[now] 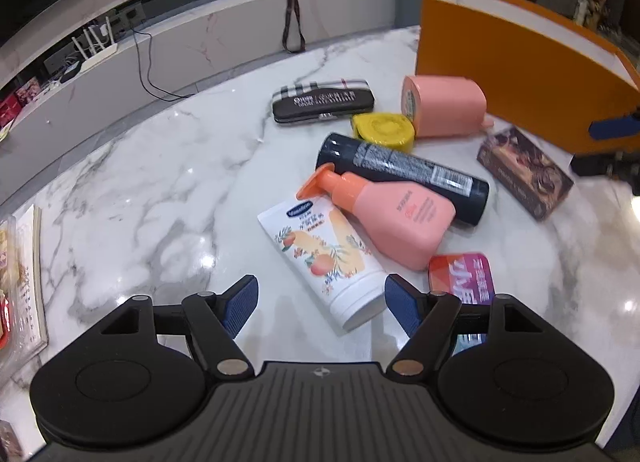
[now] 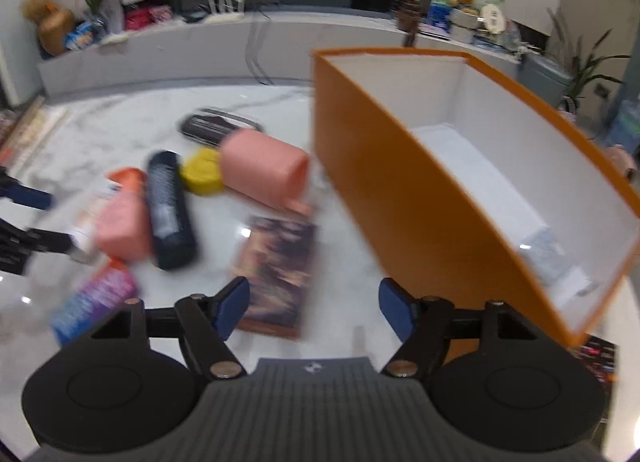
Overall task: Organize rigid objects
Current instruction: 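Move both tools out of the orange box back over the table items, then grasp the anime-art card box with the right tool while the left tool grasps the white Vaseline tube, then carry the white tube with the left tool while the right tool carries the art box into the orange box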
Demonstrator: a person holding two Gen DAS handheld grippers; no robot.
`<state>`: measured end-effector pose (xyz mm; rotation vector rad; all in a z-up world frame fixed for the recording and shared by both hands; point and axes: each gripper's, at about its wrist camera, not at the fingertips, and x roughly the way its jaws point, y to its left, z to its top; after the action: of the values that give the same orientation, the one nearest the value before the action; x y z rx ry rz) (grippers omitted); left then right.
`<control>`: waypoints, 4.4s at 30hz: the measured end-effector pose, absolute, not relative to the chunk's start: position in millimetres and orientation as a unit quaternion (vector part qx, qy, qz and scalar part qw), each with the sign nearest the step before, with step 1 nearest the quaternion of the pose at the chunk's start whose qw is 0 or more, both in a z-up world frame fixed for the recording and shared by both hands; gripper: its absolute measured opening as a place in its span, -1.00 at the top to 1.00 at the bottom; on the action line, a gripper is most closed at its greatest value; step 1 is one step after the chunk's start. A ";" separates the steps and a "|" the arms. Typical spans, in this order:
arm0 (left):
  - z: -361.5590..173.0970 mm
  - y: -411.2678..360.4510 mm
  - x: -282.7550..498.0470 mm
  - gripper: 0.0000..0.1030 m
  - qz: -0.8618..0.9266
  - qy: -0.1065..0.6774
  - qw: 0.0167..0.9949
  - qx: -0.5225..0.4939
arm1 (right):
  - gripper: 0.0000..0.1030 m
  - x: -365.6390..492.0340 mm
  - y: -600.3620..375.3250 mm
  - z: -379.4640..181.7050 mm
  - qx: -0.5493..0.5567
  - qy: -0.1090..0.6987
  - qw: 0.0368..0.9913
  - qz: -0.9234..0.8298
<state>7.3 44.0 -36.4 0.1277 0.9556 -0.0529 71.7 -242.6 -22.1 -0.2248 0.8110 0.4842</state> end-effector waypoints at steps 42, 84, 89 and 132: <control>-63.5 49.6 17.1 0.01 0.031 0.433 0.901 -0.009 | -0.34 97.0 -198.5 -74.9 -0.104 0.392 0.891 0.202; 1.6 37.6 -15.8 0.03 0.027 0.413 0.909 -0.041 | -0.17 87.5 -220.9 24.6 -0.055 0.303 0.918 0.251; 12.9 22.0 -7.5 0.03 0.015 0.410 0.912 -0.032 | -0.17 92.0 -236.5 40.4 -0.035 0.287 0.926 0.243; 49.3 -152.9 220.0 0.03 -0.215 0.395 0.882 0.141 | -0.17 217.4 -343.7 54.5 0.099 0.345 0.932 0.042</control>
<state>220.0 -152.9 49.3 0.2942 0.8235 -0.4471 217.4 -343.7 54.5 0.2031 0.7054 0.0862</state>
